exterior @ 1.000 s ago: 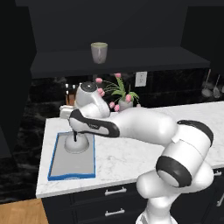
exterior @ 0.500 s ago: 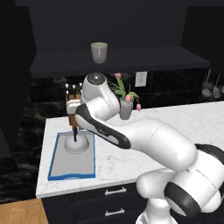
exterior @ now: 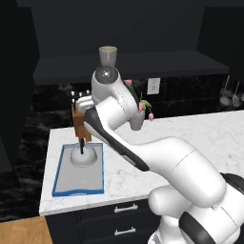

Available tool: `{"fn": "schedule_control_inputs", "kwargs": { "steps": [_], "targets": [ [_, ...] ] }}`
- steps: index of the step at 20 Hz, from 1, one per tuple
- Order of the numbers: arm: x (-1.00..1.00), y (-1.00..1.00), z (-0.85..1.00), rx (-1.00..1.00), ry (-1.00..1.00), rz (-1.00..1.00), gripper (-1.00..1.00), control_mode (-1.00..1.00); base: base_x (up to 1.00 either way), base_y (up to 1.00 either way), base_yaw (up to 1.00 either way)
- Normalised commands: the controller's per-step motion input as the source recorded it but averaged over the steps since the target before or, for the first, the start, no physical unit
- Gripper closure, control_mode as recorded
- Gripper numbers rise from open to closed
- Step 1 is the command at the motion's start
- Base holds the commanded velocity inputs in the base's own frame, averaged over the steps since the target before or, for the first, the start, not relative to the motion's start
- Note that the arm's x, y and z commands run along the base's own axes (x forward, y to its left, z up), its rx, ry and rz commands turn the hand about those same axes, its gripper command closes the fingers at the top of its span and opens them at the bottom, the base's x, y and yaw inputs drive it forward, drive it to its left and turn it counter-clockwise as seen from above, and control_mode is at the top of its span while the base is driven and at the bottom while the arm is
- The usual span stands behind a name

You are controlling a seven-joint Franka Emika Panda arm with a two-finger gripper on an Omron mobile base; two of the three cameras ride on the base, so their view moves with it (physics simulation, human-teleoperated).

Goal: Pick the kettle from the counter and place it on the tray. Then pick the mug from the cabinet and place it on the tray. Then close the cabinet doors.

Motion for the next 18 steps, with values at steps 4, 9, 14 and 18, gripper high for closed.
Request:
{"fn": "schedule_control_inputs", "kwargs": {
  "steps": [4, 9, 14, 18],
  "targets": [
    [0.00, -0.20, 0.62, -0.01, -0.24, 0.00, -1.00, -1.00, 0.00, 0.00, 0.00],
    [0.06, -0.22, 0.69, 0.03, -0.04, 0.00, -1.00, -1.00, 0.00, 0.00, 0.00],
    [0.18, -0.11, 0.68, 0.09, 0.00, 0.00, -1.00, -1.00, 0.00, 0.00, 0.00],
    [0.43, -0.20, 0.45, 0.10, 0.00, 0.00, -1.00, -1.00, 0.00, 0.00, 0.00]
  ]
}}
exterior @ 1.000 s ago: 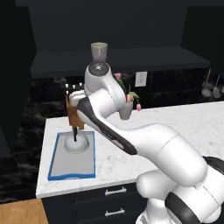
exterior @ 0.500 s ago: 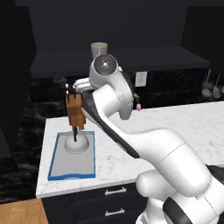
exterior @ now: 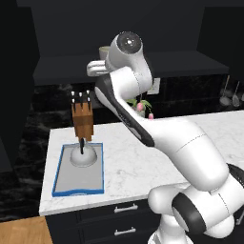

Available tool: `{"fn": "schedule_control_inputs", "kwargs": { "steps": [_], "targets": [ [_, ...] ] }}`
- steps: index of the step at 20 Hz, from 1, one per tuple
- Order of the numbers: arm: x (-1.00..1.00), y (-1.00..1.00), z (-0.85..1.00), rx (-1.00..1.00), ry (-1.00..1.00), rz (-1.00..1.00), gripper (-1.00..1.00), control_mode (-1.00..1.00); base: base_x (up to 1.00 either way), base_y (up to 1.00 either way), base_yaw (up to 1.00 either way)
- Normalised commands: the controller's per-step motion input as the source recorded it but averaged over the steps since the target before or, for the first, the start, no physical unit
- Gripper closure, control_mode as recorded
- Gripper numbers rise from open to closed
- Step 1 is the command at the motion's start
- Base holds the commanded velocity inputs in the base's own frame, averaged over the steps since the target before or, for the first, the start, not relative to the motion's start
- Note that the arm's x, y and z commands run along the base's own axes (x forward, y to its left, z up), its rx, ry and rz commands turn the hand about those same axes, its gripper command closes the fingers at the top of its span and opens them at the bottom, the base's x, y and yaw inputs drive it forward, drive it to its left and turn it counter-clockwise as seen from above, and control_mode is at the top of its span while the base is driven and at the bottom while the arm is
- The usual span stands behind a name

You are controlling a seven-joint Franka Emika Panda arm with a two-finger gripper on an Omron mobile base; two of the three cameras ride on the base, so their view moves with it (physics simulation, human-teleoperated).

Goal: Pick the kettle from the counter and place it on the tray. Then pick the mug from the cabinet and place it on the tray. Then close the cabinet doors.

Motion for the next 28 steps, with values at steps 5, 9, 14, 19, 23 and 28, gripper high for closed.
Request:
{"fn": "schedule_control_inputs", "kwargs": {
  "steps": [5, 9, 14, 19, 23, 28],
  "targets": [
    [0.59, -0.07, 0.12, 0.06, -0.05, 0.00, -1.00, -1.00, 0.00, 0.00, 0.00],
    [0.58, 0.00, 0.00, 0.01, -0.13, 0.00, -1.00, -1.00, 0.00, 0.00, 0.00],
    [0.44, 0.00, 0.03, 0.00, -0.01, 0.00, -1.00, -1.00, 0.00, 0.00, 0.00],
    [0.33, 0.00, 0.00, 0.00, 0.00, 0.00, -1.00, -1.00, 0.00, 0.00, 0.00],
    [0.29, 0.00, 0.00, 0.00, 0.00, 0.00, -1.00, -1.00, 0.00, 0.00, 0.00],
    [0.12, 0.00, 0.00, 0.00, 0.00, -0.01, -1.00, -1.00, 0.00, 0.00, 0.00]
  ]
}}
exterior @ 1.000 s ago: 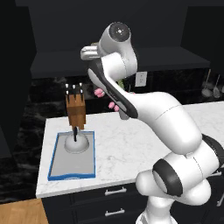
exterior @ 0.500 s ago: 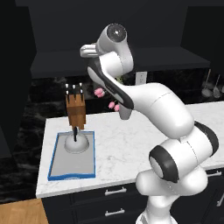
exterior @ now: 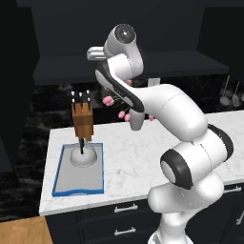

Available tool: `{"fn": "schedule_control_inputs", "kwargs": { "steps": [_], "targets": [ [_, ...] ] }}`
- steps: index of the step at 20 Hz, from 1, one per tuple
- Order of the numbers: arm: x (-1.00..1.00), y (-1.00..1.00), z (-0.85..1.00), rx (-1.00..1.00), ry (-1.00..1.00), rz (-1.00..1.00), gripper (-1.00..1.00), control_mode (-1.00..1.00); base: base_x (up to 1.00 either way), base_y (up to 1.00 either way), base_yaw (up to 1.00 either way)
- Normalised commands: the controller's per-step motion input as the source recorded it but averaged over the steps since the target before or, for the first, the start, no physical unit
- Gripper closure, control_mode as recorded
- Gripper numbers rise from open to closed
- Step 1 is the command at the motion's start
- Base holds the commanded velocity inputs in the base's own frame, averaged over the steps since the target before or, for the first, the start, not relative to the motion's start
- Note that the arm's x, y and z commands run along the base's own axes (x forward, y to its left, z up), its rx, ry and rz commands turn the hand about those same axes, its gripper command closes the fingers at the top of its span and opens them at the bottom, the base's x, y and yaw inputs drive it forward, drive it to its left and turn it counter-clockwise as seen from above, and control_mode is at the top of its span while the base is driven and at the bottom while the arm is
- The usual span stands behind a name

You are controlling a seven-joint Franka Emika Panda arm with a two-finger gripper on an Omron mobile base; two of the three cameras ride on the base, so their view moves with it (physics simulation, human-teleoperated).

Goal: Pick the kettle from the counter and place it on the tray. Then pick the mug from the cabinet and place it on the tray. Then close the cabinet doors.

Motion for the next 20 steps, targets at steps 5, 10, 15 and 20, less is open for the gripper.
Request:
{"fn": "schedule_control_inputs", "kwargs": {
  "steps": [5, 10, 15, 20],
  "targets": [
    [0.04, 0.00, -0.03, 0.00, 0.00, -0.04, -1.00, -1.00, 0.00, 0.00, 0.00],
    [0.00, 0.00, -0.09, 0.00, 0.00, -0.05, 1.00, -1.00, 0.00, 0.00, 0.00],
    [0.04, 0.00, -0.02, 0.00, -0.03, -0.03, 1.00, -1.00, 0.00, 0.00, 0.00],
    [0.05, 0.00, 0.00, 0.00, -0.05, 0.00, 1.00, -1.00, 0.00, 0.00, 0.00]
  ]
}}
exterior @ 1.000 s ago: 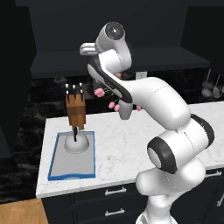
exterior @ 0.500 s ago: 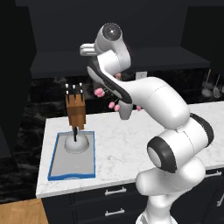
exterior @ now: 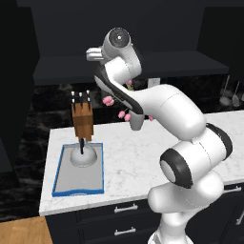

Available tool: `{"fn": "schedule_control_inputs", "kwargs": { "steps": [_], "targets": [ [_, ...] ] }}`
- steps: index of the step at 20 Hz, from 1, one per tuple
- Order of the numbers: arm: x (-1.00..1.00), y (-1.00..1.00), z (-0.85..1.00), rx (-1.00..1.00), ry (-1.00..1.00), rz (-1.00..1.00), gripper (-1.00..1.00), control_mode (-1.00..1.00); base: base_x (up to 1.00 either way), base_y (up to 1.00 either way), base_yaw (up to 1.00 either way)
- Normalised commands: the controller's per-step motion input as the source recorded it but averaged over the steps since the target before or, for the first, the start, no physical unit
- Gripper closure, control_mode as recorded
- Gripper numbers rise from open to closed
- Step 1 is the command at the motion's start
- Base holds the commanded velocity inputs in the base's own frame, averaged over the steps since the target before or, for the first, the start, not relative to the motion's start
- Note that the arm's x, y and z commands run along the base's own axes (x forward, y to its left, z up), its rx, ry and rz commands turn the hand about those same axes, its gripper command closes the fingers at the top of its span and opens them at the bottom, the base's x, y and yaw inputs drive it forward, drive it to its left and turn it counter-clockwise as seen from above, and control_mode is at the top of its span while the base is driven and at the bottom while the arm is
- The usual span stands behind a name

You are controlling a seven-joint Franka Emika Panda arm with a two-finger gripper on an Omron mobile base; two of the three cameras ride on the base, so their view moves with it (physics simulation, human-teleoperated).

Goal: Pick the kettle from the counter and place it on the tray. Then pick the mug from the cabinet and place it on the tray. Then close the cabinet doors.

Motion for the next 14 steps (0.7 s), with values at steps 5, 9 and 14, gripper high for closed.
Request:
{"fn": "schedule_control_inputs", "kwargs": {
  "steps": [5, 9, 14],
  "targets": [
    [-0.36, 0.02, 0.01, 0.00, 0.00, 0.01, 1.00, -1.00, 0.00, 0.00, 0.00],
    [-0.86, 0.04, 0.06, 0.00, 0.02, 0.07, 1.00, -1.00, 0.00, 0.00, 0.00],
    [-1.00, 0.04, 0.00, 0.00, 0.00, 0.15, 1.00, -1.00, 0.00, 0.00, 0.00]
  ]
}}
